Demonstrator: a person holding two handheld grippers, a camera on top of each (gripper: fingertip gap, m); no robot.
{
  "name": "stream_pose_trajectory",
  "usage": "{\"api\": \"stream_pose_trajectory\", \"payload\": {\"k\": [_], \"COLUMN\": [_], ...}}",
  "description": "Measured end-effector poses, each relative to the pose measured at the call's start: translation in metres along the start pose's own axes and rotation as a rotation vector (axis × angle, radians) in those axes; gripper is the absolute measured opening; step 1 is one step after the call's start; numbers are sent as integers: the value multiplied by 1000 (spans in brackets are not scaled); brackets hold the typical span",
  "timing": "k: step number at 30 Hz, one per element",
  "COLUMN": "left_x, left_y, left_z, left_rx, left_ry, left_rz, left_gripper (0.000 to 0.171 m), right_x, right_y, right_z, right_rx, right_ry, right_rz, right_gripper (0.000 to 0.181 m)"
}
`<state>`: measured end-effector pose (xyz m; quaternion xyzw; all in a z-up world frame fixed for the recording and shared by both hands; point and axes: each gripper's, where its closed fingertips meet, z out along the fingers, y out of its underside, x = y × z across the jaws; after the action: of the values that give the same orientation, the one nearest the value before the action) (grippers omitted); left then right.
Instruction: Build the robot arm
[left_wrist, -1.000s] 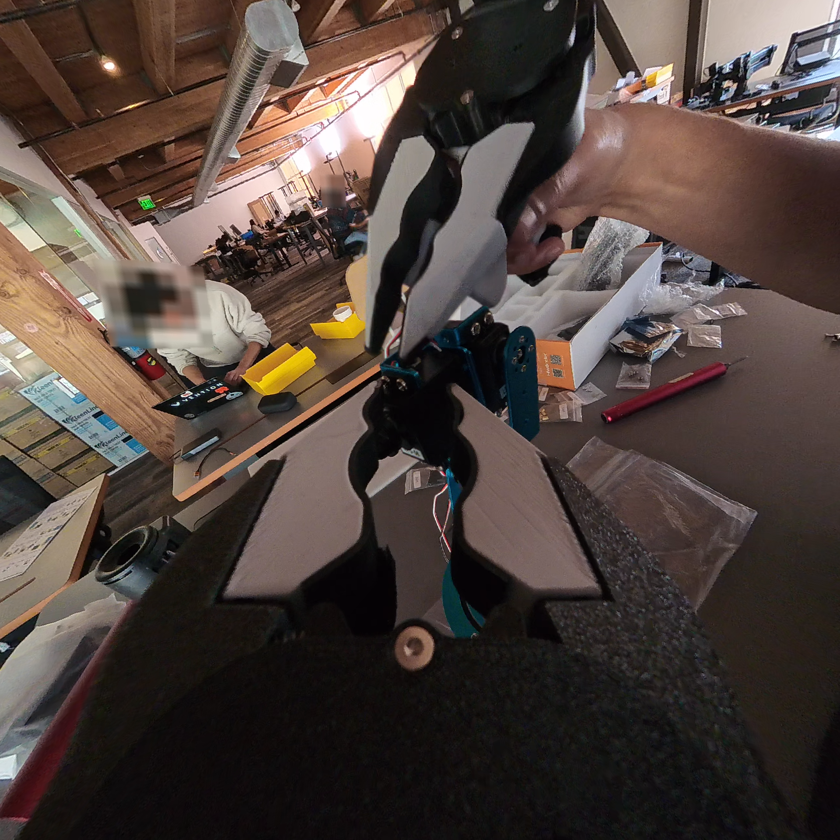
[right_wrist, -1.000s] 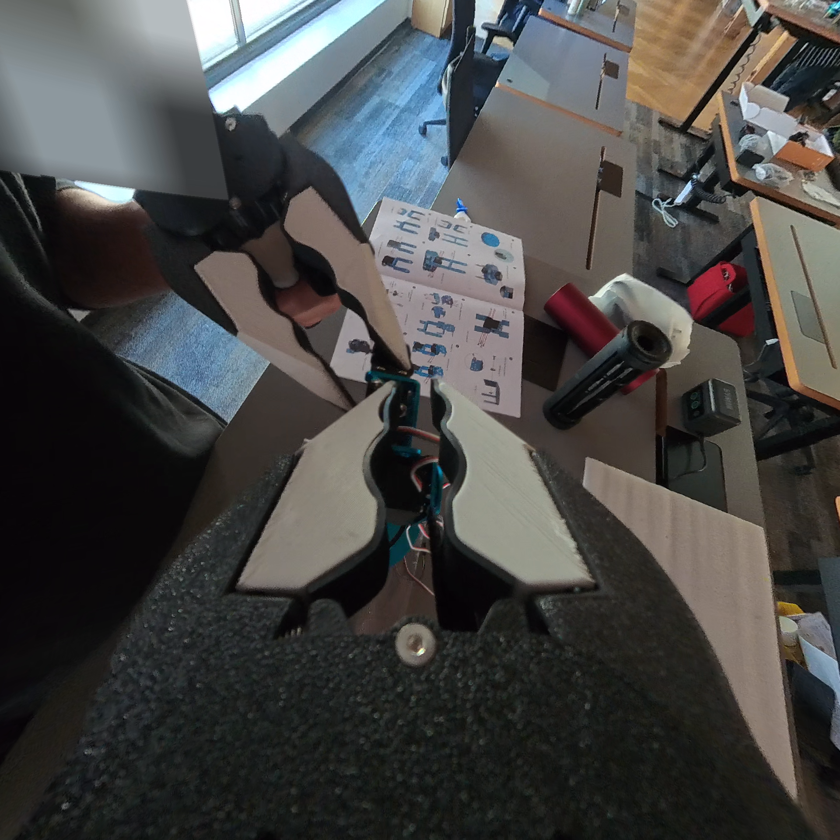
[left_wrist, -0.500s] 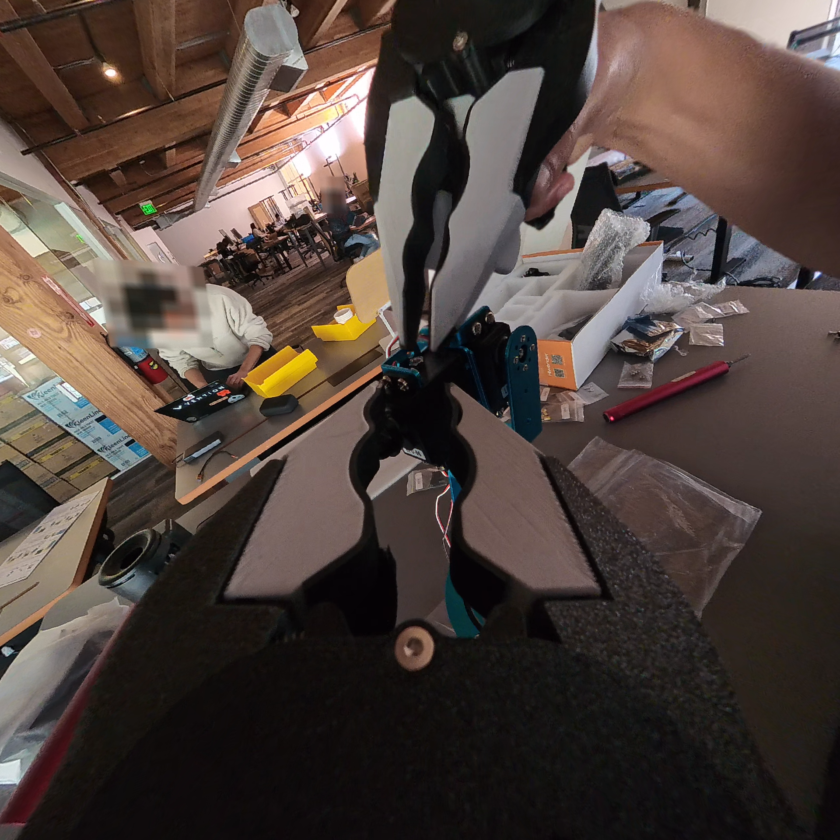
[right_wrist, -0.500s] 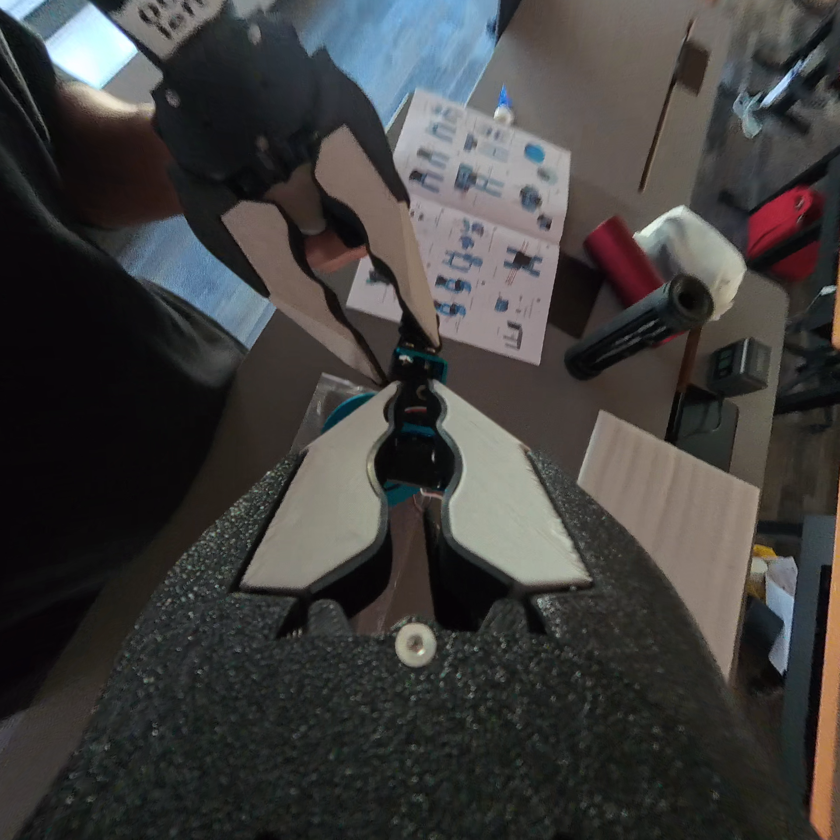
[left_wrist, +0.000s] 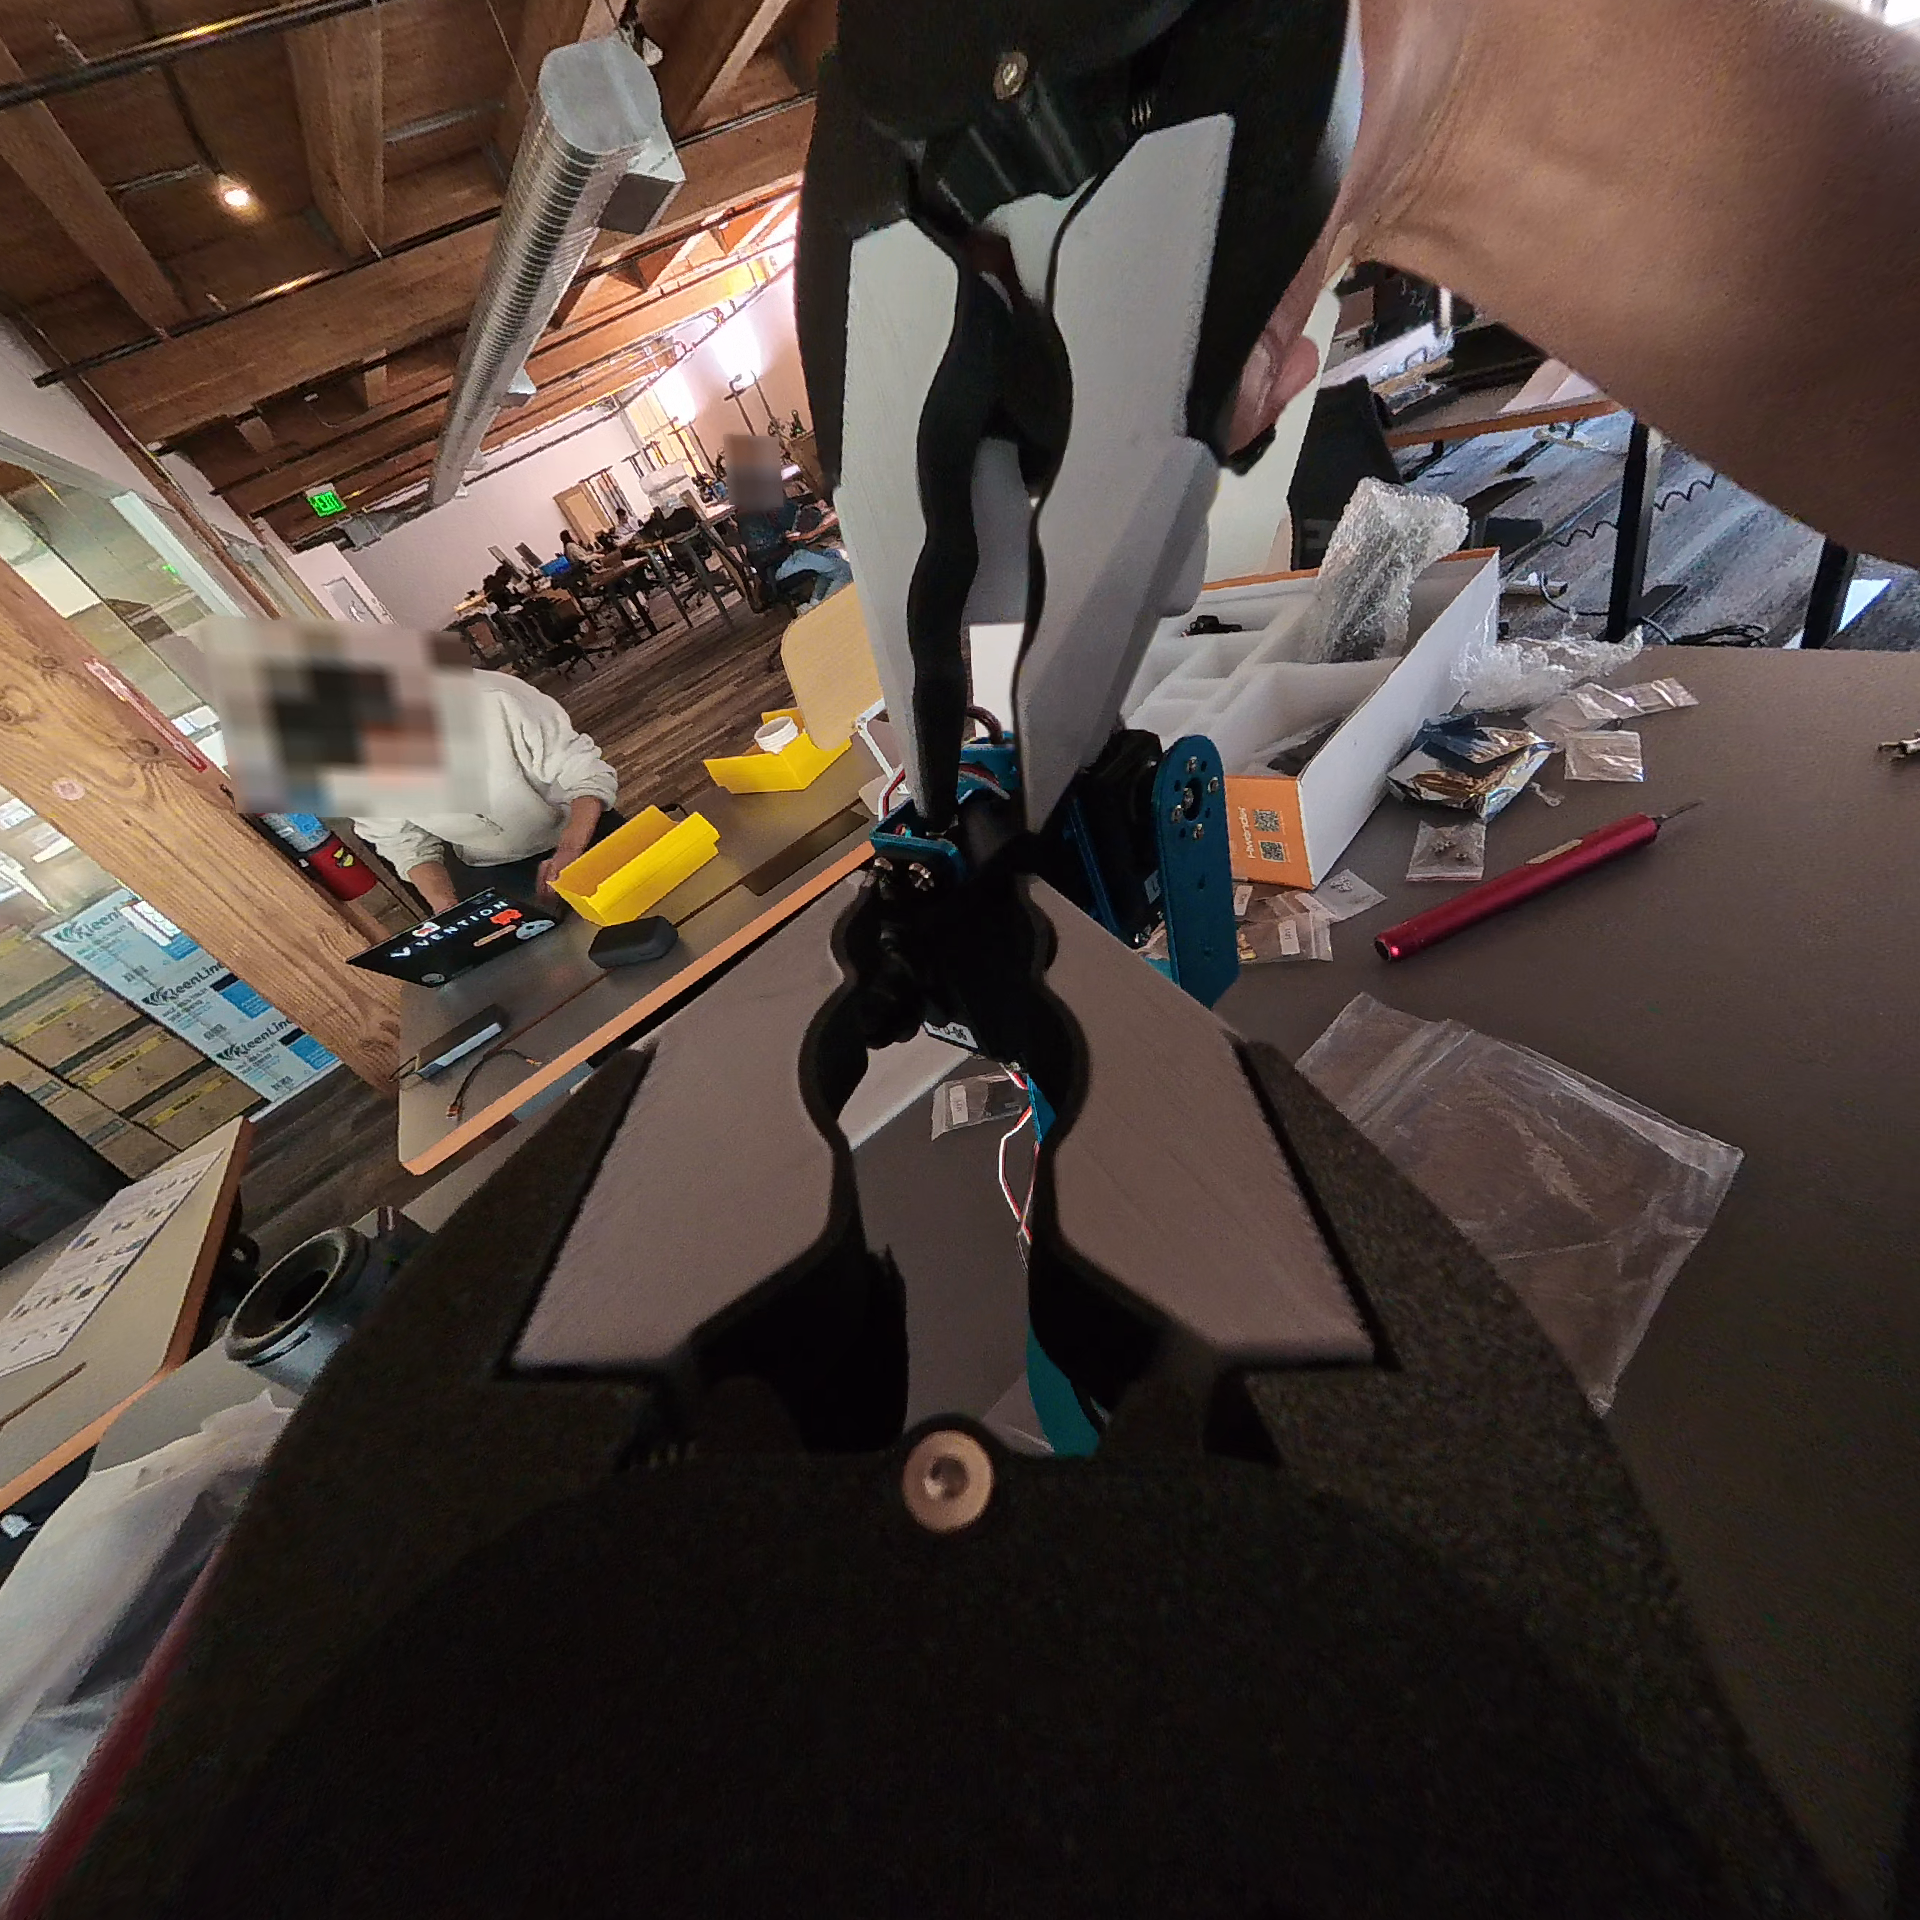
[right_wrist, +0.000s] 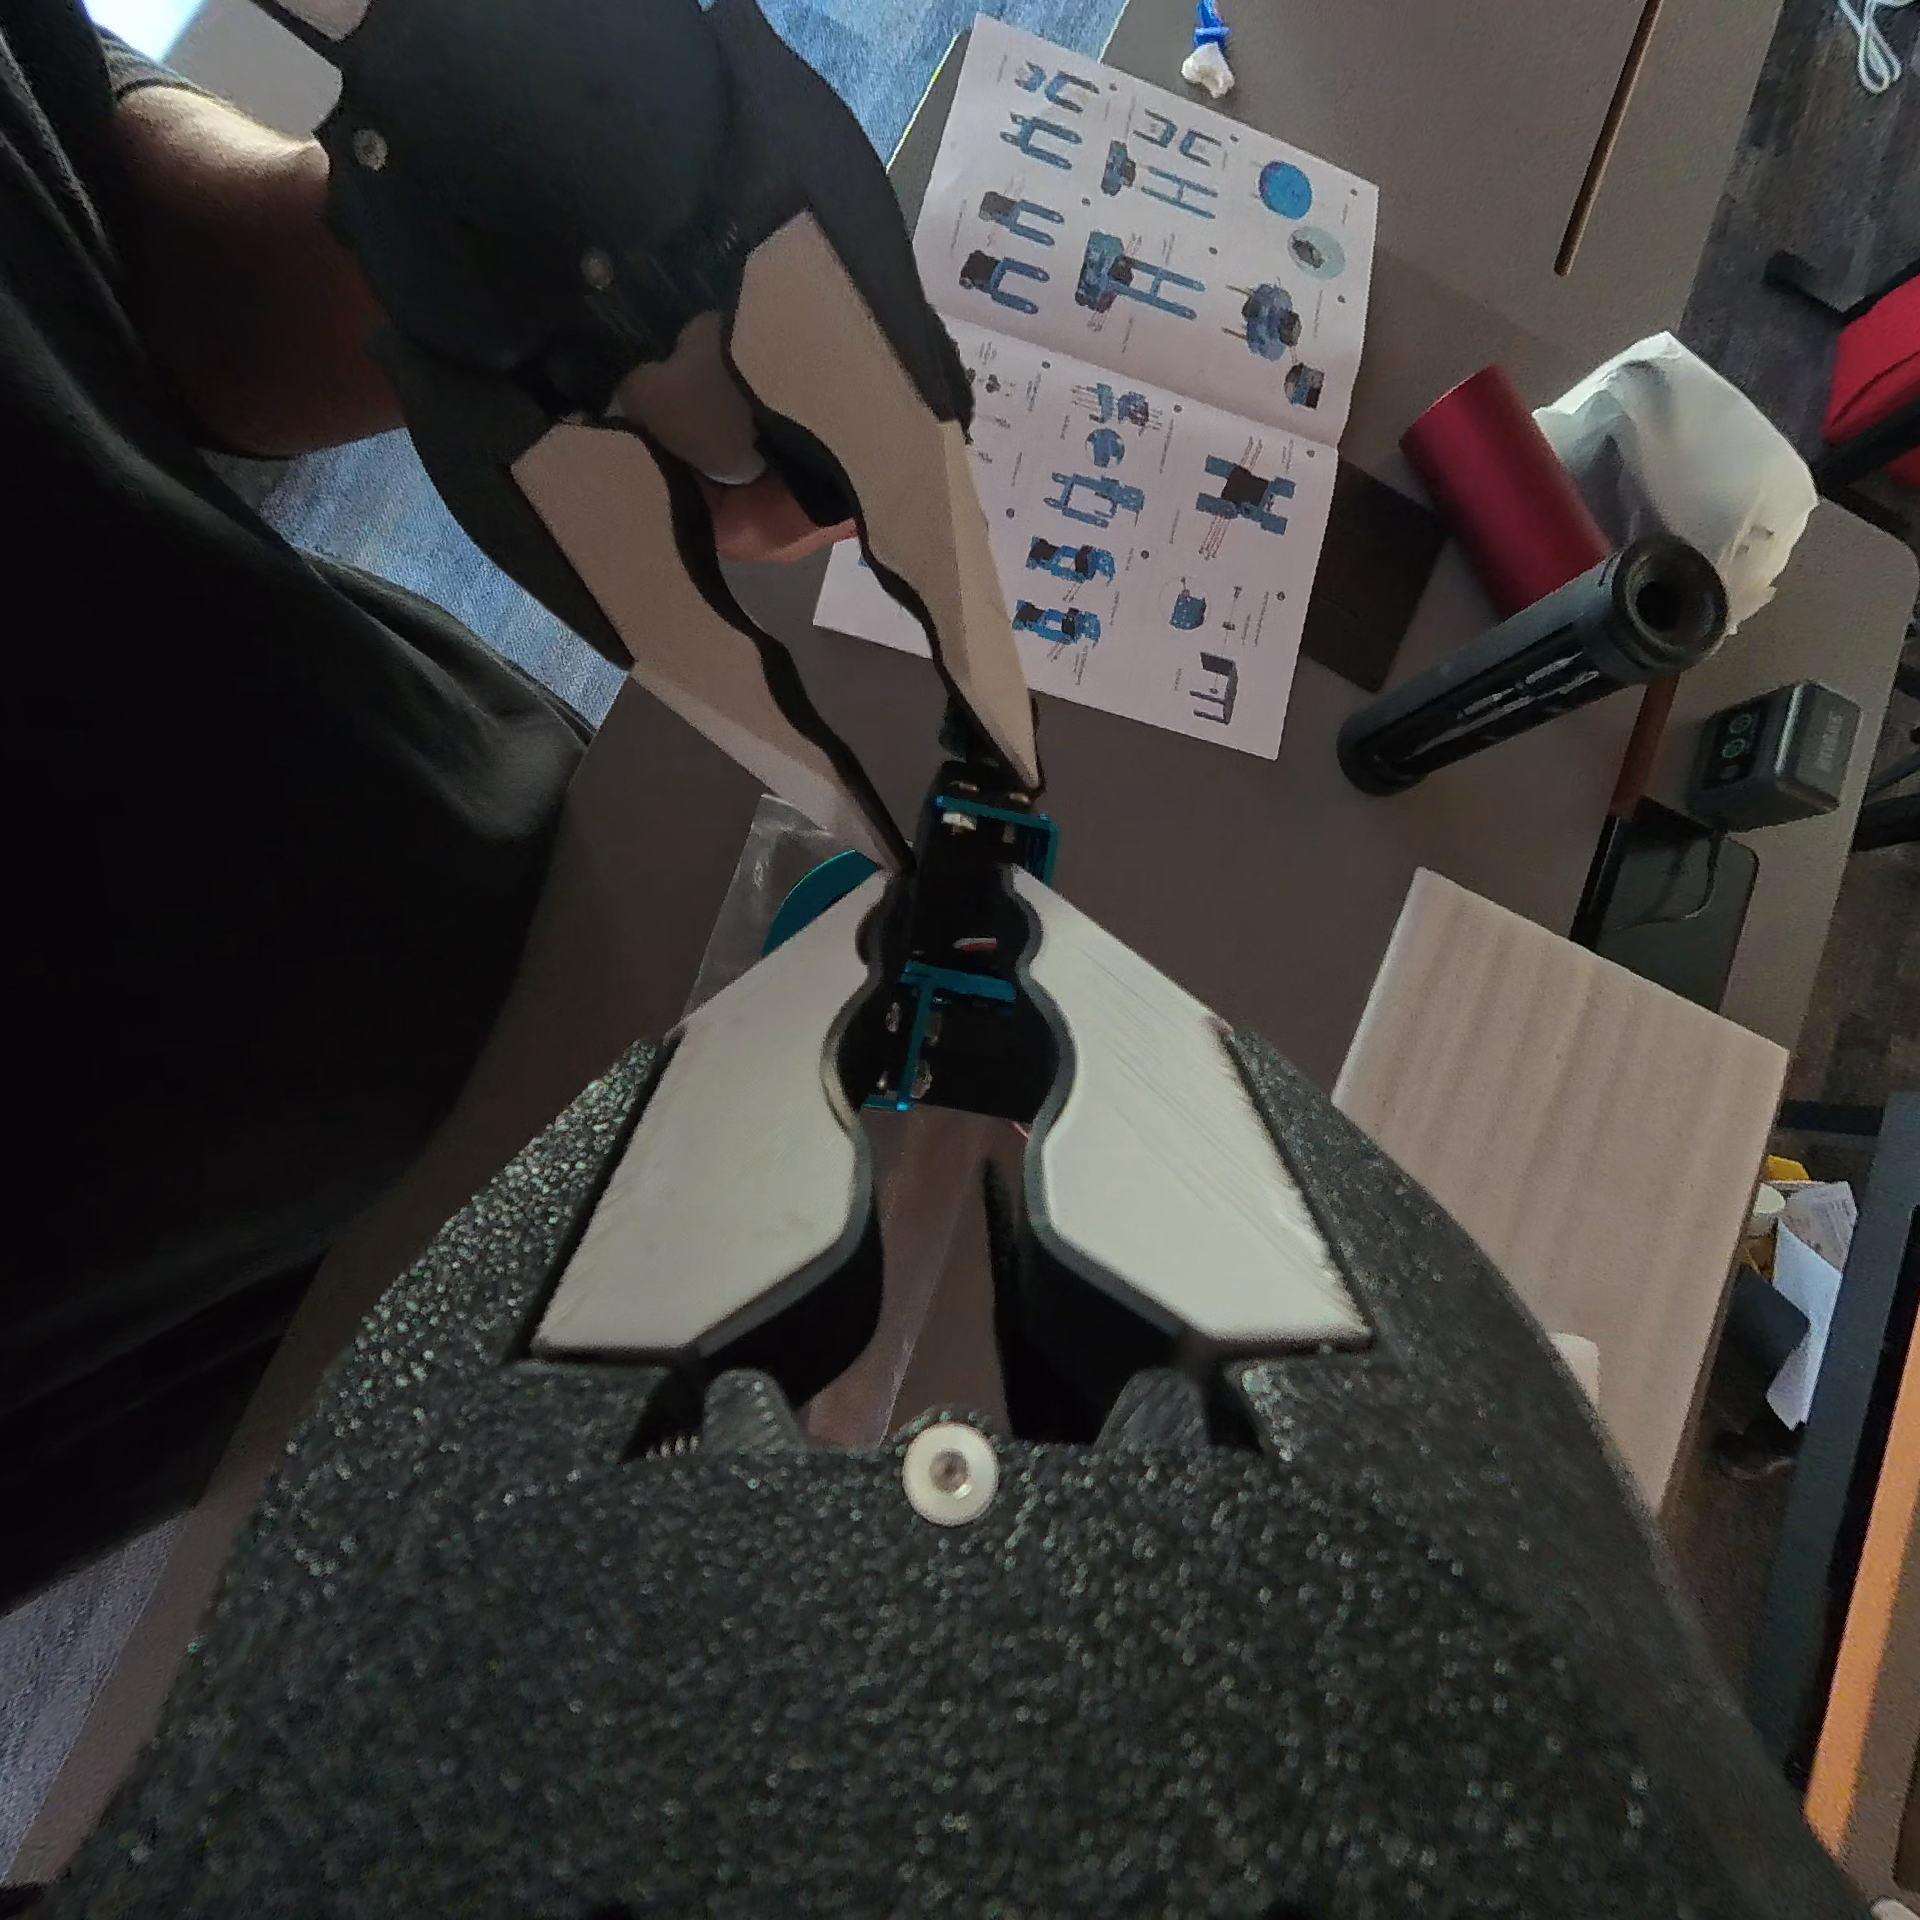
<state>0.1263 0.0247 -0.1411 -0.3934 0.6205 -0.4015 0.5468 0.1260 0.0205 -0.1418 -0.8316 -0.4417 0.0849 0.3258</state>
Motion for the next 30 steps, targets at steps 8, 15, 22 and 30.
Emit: {"api": "stream_pose_trajectory", "payload": {"k": [8, 15, 22, 30], "left_x": [0, 0, 0, 0], "left_y": [0, 0, 0, 0], "left_z": [-1, -1, -1, -1], "left_rx": [6, 8, 7, 13], "left_ry": [9, 15, 14, 15], "left_rz": [5, 7, 14, 11], "left_gripper": [25, 25, 24, 24], "right_x": [-6, 1, -3, 11], "right_y": [-3, 1, 1, -9], "right_z": [-4, 1, 0, -6], "right_rx": [-11, -62, -75, 66], "right_ry": [15, 59, 56, 129], "right_rz": [-16, -21, -36, -93], "right_gripper": [19, 17, 7, 6]}}
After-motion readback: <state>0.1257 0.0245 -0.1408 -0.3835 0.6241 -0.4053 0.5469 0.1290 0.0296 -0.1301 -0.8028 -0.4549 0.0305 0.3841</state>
